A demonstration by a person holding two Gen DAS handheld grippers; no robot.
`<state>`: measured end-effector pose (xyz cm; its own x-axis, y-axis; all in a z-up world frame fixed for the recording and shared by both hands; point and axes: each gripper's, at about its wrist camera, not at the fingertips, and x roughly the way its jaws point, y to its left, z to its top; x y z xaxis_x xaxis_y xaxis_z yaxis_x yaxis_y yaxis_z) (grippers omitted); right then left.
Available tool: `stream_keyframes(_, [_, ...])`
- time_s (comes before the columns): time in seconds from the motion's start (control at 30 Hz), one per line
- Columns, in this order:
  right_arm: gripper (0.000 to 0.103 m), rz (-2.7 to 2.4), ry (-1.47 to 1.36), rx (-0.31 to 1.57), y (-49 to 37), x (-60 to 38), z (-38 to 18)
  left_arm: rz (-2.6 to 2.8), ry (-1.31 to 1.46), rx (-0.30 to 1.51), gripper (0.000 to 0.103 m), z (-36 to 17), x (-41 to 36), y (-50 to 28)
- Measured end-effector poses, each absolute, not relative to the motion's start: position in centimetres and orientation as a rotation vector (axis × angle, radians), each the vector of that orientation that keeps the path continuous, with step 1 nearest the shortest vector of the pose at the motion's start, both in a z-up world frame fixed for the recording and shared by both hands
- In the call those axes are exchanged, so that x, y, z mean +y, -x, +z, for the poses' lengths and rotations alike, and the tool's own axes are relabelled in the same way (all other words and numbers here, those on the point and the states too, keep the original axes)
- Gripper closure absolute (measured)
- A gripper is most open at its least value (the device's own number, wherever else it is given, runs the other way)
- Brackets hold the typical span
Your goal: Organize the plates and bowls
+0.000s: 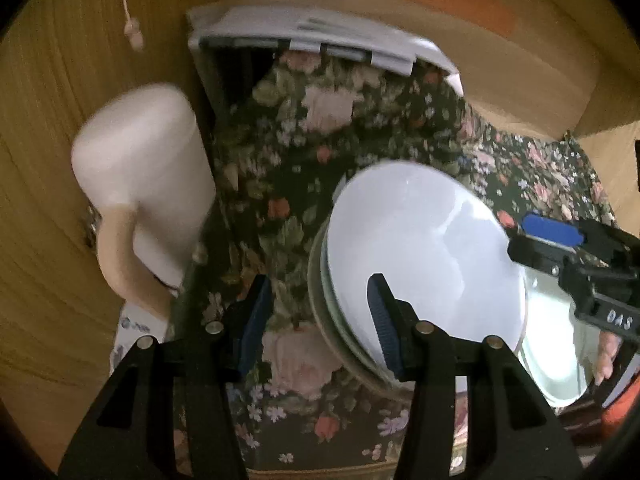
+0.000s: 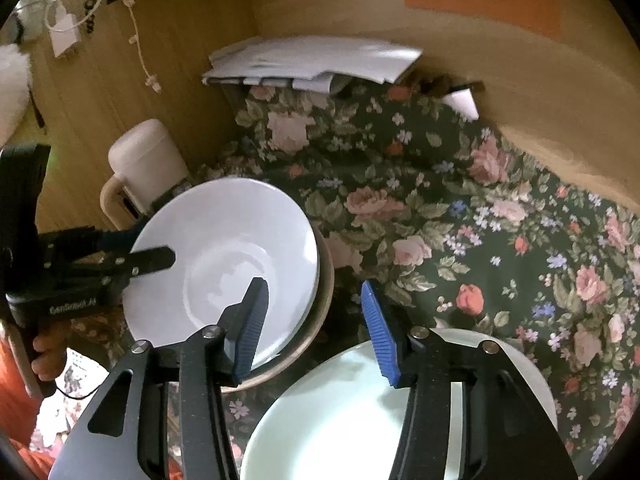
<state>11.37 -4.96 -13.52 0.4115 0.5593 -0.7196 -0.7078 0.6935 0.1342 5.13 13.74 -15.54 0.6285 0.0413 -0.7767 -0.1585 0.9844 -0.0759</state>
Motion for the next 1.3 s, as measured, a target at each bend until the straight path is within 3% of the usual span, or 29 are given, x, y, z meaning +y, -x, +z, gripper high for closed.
stream_keyframes(0.67, [0.058,0.840,0.284,0.954,-12.7,-2.2,-16.3,-0.051,0.292,0.969,0.052,-18.8,12.8,-6.1])
stream_keyframes(0.77, [0.065,0.866,0.282,0.988,-12.8,-1.8,-16.9,-0.041,0.299,0.958,0.054,-18.9,12.9,-6.1])
stream_keyframes(1.3, [0.070,0.825,0.225,0.956,-12.7,-1.7,-16.7,0.054,0.294,0.926,0.056,-18.3,12.1,-5.7])
